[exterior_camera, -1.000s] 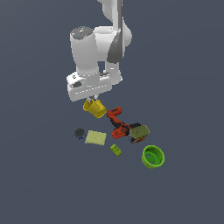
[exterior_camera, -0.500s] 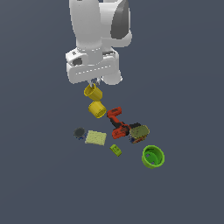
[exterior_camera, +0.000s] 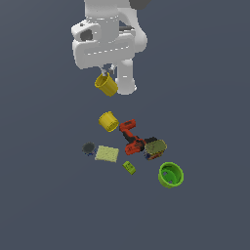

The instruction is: Pick up a designated object from a clutter of objects.

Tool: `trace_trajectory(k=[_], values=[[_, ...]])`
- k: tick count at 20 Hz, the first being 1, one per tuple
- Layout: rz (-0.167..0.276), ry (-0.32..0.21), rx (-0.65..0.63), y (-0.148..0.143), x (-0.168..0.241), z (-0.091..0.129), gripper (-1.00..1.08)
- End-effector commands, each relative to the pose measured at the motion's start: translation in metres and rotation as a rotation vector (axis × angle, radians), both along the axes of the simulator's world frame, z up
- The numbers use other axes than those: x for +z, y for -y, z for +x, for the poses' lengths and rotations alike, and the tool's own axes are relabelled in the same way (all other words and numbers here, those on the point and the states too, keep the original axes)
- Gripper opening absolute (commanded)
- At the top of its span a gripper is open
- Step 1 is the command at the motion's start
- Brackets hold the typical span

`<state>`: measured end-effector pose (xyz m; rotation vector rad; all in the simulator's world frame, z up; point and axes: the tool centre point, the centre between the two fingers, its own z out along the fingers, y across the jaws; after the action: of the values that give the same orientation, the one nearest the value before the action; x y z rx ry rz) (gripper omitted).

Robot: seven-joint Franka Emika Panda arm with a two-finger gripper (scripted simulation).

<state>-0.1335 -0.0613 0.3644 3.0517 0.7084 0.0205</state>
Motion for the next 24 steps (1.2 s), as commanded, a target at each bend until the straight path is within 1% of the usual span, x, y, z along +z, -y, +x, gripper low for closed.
trace_trajectory(k=[1,6,11,24], values=[[0.001,-0.003,0.000,-0.004,0.020,-0.004,-1.00],[0.003,-0.009,-0.001,-0.011,0.050,-0.008,-1.00],[0.005,-0.013,-0.001,-0.015,0.070,-0.010,-1.00],[0.005,-0.014,-0.001,-0.017,0.085,-0.009,-1.00]])
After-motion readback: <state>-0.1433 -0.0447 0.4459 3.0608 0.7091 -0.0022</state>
